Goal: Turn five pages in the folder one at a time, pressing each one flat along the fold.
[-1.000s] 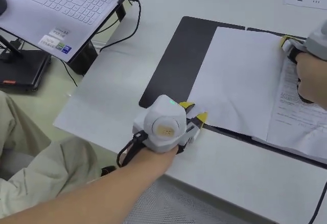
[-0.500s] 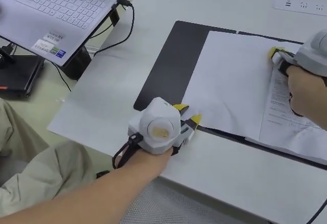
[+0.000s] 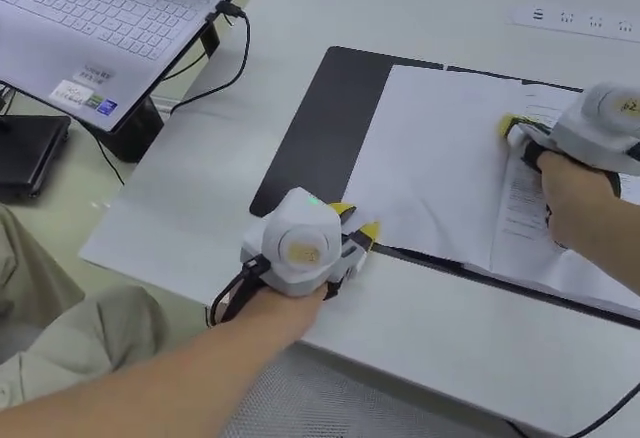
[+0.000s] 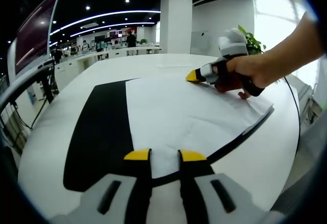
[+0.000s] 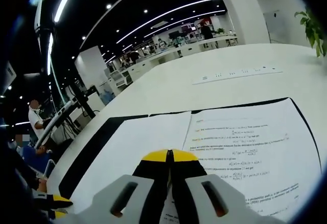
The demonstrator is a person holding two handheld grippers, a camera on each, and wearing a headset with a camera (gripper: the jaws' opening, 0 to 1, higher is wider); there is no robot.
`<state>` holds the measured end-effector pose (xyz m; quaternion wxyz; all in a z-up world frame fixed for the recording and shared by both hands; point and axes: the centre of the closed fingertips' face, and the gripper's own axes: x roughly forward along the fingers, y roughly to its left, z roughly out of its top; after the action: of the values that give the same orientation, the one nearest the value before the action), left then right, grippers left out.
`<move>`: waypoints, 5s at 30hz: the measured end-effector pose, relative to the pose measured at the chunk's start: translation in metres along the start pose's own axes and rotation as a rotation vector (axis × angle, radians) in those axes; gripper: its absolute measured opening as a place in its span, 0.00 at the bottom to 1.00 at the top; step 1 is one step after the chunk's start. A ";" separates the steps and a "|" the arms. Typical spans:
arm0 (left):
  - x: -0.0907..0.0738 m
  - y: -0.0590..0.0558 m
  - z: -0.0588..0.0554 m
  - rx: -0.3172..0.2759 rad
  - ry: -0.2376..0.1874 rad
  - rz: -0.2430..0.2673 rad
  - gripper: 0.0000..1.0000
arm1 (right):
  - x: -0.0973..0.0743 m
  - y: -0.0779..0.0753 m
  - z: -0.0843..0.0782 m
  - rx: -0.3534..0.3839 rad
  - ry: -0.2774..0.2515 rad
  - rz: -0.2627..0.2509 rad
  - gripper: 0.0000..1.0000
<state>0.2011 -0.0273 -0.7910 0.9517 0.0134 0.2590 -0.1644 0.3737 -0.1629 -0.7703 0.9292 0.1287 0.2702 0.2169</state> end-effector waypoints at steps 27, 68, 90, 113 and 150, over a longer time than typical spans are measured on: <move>0.000 0.001 0.000 0.001 -0.005 0.001 0.19 | -0.066 0.029 -0.044 -0.004 0.059 0.032 0.00; -0.005 0.000 0.000 -0.003 -0.003 0.001 0.19 | -0.140 0.057 -0.117 0.047 0.155 0.069 0.00; -0.004 -0.001 0.003 -0.037 0.034 0.022 0.19 | -0.178 0.087 -0.107 0.218 0.115 0.099 0.00; -0.071 -0.074 0.092 -0.179 -0.093 -0.248 0.48 | -0.248 0.047 -0.021 0.202 -0.085 -0.022 0.11; -0.147 0.002 0.117 -0.138 -0.182 -0.042 0.99 | -0.329 -0.019 0.018 -0.065 -0.220 -0.280 1.00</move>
<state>0.1397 0.0070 -0.6164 0.9663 -0.0727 0.1823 -0.1665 0.1401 -0.3367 -0.6158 0.9779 0.0825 0.1751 0.0785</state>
